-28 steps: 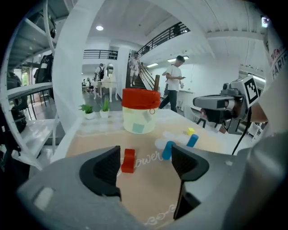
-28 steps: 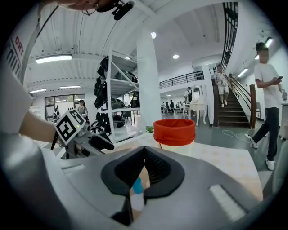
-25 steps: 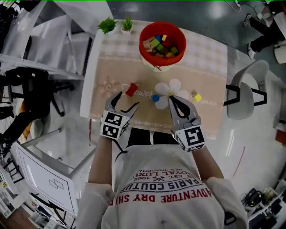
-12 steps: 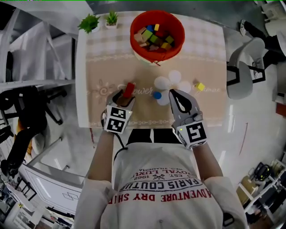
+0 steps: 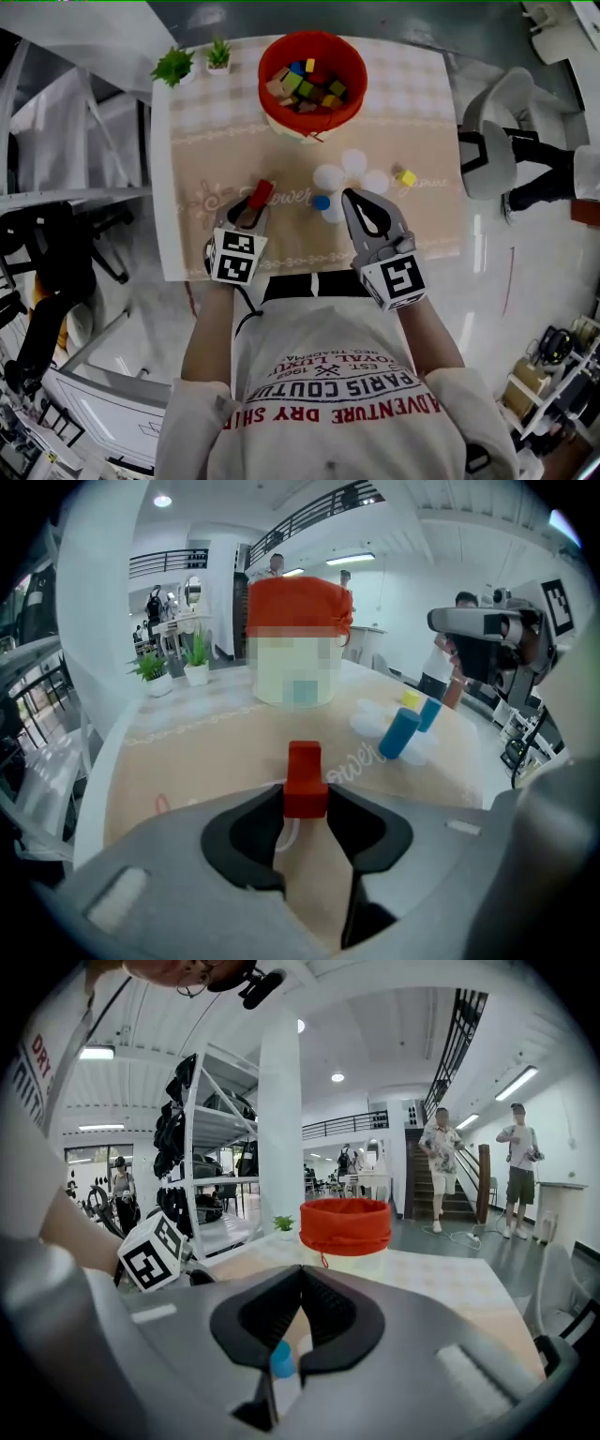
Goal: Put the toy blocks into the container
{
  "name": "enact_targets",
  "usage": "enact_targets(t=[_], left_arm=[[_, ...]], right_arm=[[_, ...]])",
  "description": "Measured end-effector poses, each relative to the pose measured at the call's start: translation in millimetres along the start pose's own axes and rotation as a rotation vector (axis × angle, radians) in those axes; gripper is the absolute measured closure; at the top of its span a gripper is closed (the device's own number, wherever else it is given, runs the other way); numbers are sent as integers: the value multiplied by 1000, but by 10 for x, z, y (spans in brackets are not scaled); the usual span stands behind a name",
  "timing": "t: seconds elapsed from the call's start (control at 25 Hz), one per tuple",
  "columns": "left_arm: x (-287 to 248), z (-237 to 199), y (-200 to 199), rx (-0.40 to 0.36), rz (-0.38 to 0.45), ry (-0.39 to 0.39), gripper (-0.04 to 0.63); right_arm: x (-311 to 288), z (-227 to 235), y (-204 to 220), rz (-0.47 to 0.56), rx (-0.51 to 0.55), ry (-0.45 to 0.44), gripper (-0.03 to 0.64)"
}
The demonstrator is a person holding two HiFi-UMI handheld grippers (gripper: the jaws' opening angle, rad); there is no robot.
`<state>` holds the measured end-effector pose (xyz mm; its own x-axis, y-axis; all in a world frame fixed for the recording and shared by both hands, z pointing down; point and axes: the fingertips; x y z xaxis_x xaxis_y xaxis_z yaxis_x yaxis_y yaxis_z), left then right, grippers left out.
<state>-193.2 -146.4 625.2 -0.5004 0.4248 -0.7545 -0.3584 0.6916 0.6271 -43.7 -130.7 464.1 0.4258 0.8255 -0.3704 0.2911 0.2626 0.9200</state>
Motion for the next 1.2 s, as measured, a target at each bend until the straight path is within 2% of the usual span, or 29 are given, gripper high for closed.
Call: enact_targets(t=[0.4,0.8,1.0,1.2], left_arm=[[590,296,-848,-71,211,21,443],[965,549,-1888,-168,413,-4,443],[864,607,-2361,-228,444,-33,442],[541,693,-2660,-273,399,-23,442]], right_arm=[[182,140,-322,63,28,23,615],[248,597,-755,145,75,39,615],[264,846,-830,155,85,57,615],[305,1078,-814,171,62,90,615]])
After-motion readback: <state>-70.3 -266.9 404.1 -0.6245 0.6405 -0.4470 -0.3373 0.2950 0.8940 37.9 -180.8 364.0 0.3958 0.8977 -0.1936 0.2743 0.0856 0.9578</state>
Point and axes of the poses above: the fingertips, and each gripper's own axes: x backward along the fingers, z to its right, y out of its underside, and after that the axes turned 8 degrees about x, right-handed
